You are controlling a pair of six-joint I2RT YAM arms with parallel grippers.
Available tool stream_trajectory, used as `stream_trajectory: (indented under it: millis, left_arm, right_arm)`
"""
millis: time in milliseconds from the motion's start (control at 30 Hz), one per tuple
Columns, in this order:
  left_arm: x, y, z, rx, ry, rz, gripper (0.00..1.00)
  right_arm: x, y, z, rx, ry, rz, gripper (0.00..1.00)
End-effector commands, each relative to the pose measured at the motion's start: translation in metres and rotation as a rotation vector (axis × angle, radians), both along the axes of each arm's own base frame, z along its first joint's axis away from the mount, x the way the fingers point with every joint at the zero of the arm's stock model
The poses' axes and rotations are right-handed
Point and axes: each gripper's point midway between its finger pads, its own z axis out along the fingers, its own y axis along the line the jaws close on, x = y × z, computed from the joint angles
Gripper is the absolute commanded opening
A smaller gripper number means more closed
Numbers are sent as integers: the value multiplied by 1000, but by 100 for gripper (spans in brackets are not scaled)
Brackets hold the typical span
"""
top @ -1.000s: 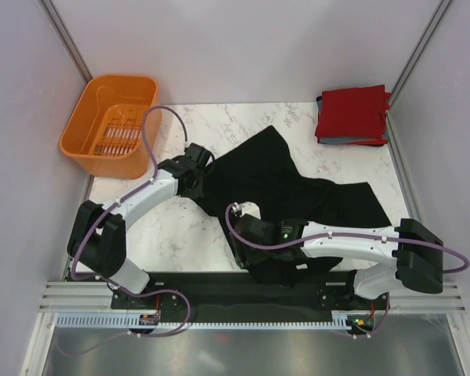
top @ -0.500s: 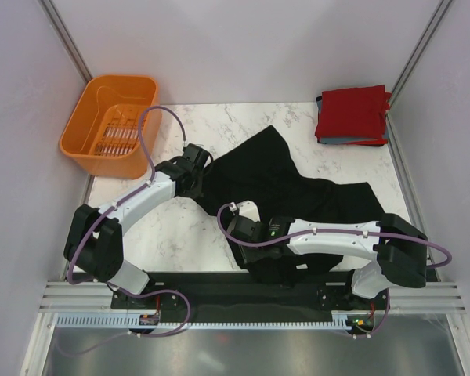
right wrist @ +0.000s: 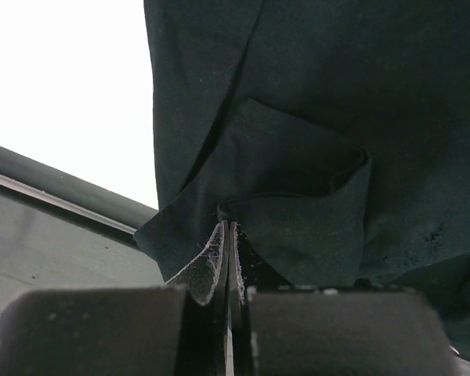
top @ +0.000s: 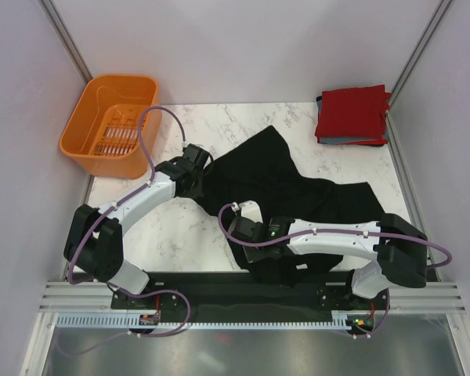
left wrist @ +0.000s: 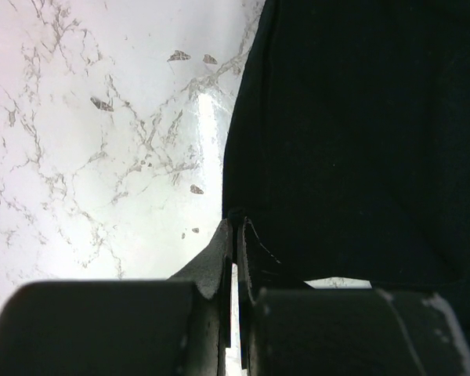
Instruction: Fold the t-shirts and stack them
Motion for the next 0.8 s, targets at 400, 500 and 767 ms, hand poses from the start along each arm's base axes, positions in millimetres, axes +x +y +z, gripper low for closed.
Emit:
stream_trajectory:
  millis: [400, 500, 767]
  left_arm:
    - [1, -12, 109, -264, -221, 15, 2]
    - [-7, -12, 149, -326, -292, 9, 2]
    - [-37, 9, 261, -449, -541, 26, 2]
  right_arm:
    - [26, 1, 135, 190, -238, -1, 0]
    - [31, -14, 166, 181, -292, -8, 0]
    - [49, -62, 279, 308, -534, -95, 0]
